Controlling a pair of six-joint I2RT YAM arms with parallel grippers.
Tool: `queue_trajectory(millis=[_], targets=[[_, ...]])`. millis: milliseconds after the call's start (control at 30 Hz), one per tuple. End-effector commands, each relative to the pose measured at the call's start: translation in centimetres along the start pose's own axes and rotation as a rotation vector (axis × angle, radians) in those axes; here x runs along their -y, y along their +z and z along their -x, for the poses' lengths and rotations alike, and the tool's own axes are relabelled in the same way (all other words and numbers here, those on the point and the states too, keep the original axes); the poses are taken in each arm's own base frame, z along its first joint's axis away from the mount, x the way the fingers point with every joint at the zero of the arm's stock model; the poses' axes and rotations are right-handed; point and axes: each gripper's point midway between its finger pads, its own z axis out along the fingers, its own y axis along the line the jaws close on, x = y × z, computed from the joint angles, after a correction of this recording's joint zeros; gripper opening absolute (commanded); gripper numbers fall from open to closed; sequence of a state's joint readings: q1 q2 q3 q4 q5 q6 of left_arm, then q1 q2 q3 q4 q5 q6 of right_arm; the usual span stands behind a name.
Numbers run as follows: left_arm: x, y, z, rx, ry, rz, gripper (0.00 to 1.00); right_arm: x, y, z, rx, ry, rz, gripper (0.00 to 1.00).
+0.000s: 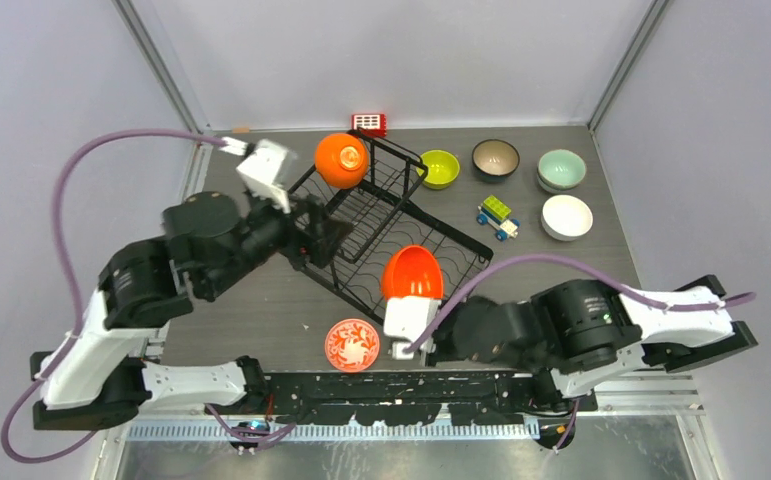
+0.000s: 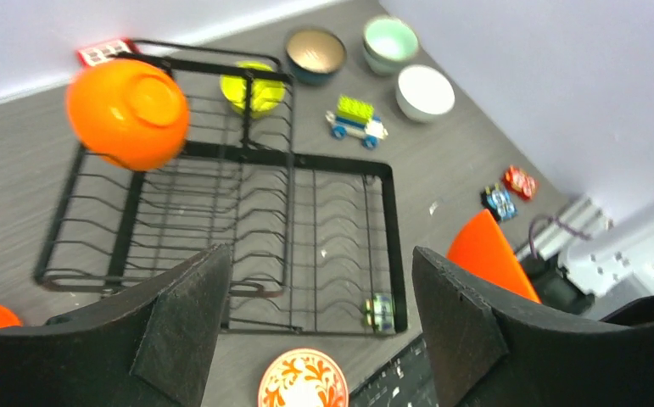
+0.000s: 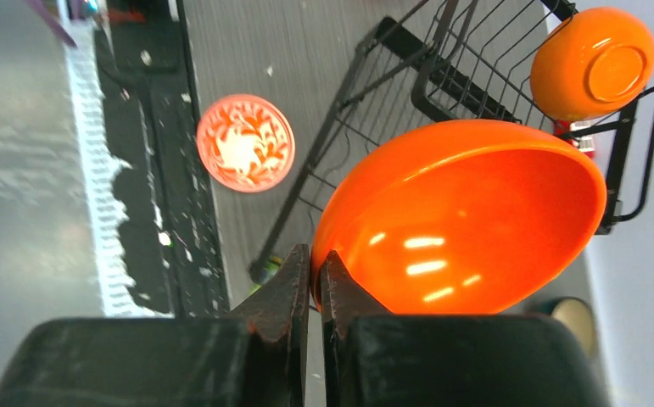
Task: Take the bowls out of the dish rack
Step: Place the bowl with the bowl.
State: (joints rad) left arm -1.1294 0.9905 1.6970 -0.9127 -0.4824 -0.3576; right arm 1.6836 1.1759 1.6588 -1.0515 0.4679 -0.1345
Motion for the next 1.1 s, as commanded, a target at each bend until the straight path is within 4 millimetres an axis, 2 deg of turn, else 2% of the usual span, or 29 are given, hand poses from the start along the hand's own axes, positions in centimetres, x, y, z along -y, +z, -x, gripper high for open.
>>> queue_trajectory(millis=[0,167,333,400,500,600,667,833,1067], targets=[[3.1,0.5,-3.5,-0.202,0.074,-0.153,0.79,1.9,-1.2,-0.8,-0.079,-0.211,-0.161,0.01],[3.6,0.1,-3.9,-0.233,0.075,-0.18,0.79,0.2,-0.6,-1.3,-0.152,-0.386,-0.162,0.01],[4.0,-0.6,-5.0,-0.334,0.145,-0.222,0.79,-1.3,-0.1,-2.2,-0.253,-0.611,-0.168,0.01],[4.0,-0.8,-4.7,-0.35,0.167,-0.228,0.79,-1.8,-0.1,-2.4,-0.278,-0.668,-0.16,0.01],[4.1,-1.1,-4.2,-0.339,0.182,-0.24,0.79,-2.1,-0.1,-2.8,-0.305,-0.698,-0.146,0.01],[5.1,-1.4,-4.4,-0.35,0.19,-0.303,0.79,-2.3,0.1,-3.4,-0.33,-0.716,-0.141,0.01],[5.8,-1.2,-5.4,-0.394,0.222,-0.325,0.77,-2.4,0.2,-3.6,-0.343,-0.727,-0.135,0.01],[6.4,-0.3,-8.3,-0.512,0.39,-0.243,0.75,-2.6,0.5,-4.2,-0.366,-0.749,-0.133,0.01],[7.5,1.3,-8.3,-0.51,0.417,-0.198,0.7,-2.8,0.8,-4.4,-0.378,-0.762,-0.137,0.01]])
